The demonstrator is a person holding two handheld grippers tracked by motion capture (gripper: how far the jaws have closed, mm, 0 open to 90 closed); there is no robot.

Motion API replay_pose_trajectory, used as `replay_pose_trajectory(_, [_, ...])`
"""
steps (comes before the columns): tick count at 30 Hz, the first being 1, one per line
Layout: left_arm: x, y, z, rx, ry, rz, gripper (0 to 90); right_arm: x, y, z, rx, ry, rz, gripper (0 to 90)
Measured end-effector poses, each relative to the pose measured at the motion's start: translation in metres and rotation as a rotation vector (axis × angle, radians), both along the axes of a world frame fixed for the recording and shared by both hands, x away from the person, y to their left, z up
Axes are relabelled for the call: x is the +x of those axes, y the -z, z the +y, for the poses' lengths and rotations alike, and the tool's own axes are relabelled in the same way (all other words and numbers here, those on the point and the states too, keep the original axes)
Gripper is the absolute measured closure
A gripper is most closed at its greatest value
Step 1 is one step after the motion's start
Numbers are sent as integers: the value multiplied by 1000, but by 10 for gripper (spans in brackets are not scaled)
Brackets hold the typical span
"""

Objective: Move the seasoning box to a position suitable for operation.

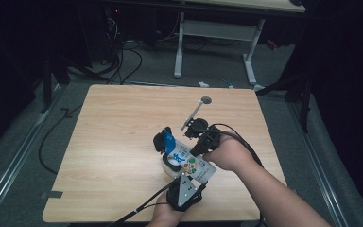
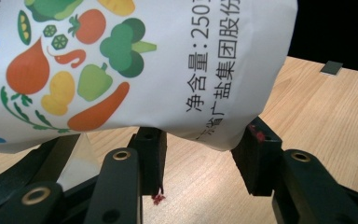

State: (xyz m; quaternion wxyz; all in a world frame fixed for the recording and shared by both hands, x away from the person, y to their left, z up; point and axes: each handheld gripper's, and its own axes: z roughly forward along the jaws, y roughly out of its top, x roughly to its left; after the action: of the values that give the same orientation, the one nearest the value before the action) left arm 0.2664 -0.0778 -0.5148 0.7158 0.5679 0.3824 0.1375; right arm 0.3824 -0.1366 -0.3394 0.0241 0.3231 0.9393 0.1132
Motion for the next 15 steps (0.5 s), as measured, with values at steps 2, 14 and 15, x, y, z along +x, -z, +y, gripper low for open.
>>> replay_pose_trajectory(2, [1, 1, 0, -6, -3, 5, 577, 0, 0, -1, -1, -1, -3, 900])
replay_pose_trajectory(14, [1, 5, 6, -4, -10, 23, 582, -5, 0, -4, 18, 8, 3, 900])
replay_pose_trajectory(15, [1, 5, 6, -3, -10, 24, 582, -5, 0, -4, 23, 5, 1, 900])
